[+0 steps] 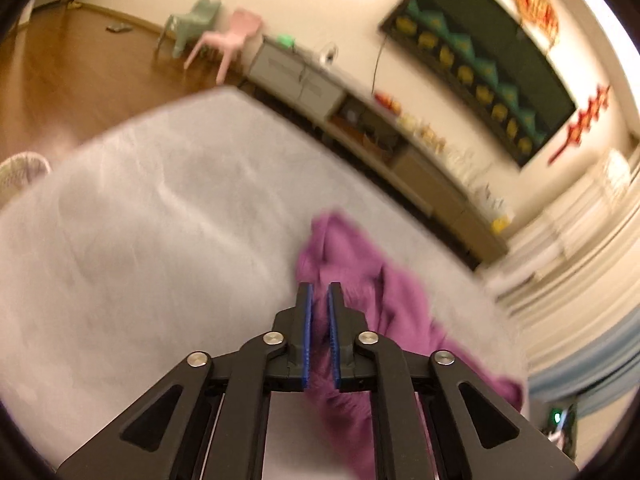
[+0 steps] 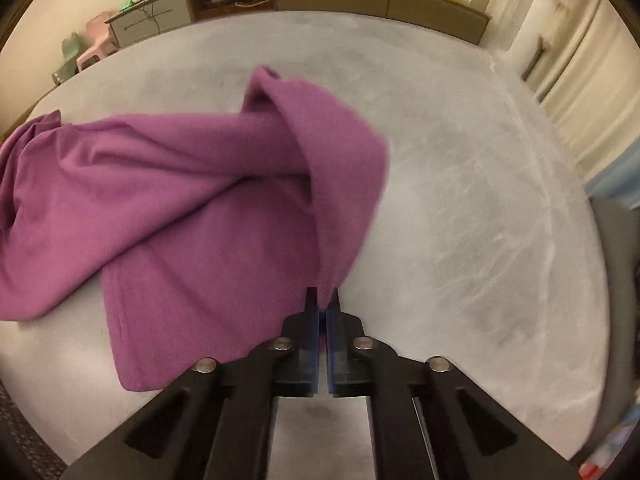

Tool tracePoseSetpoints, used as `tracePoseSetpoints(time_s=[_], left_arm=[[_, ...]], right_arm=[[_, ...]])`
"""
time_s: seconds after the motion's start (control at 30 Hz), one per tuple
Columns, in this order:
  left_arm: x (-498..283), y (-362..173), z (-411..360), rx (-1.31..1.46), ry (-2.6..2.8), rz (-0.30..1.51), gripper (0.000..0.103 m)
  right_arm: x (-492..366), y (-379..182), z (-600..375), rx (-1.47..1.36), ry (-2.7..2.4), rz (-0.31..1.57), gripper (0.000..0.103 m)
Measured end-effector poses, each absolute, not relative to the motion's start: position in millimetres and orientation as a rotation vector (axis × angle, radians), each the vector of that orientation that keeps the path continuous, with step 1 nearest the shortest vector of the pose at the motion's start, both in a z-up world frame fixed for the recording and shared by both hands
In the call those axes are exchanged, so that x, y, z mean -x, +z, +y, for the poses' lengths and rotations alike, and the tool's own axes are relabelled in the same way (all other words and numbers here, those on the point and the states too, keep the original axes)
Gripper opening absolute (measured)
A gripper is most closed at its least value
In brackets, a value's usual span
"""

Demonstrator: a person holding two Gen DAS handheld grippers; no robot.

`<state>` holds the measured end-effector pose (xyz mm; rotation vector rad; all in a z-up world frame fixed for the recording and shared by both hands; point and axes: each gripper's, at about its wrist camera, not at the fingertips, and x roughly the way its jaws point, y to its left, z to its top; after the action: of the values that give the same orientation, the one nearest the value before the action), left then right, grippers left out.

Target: Fold clothes

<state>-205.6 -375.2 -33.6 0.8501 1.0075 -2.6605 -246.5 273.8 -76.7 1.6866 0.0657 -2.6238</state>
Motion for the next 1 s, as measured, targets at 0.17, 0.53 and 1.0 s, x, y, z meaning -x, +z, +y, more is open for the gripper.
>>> tracePoseSetpoints(time_s=[0.17,0.53,1.0], left_arm=[[189.9,27.0,-442.4,-0.621,-2.634,0.971,0.0],[228.3,-77.9,-314.4,-1.355,-2.796,0.675,0.03],[237.6,-118.3,-223.7,-1.467,-2.702,0.377,0.065]], right_arm=[[201.1,44.6,347.5,-1.139,-2.626,-0.519,0.002],[233.3,-86.2,409.6,-1.541,-2.806,-0.77,0.054],[217.1,-165.6,318.9,-1.828,-2.597,0.237,0.066]])
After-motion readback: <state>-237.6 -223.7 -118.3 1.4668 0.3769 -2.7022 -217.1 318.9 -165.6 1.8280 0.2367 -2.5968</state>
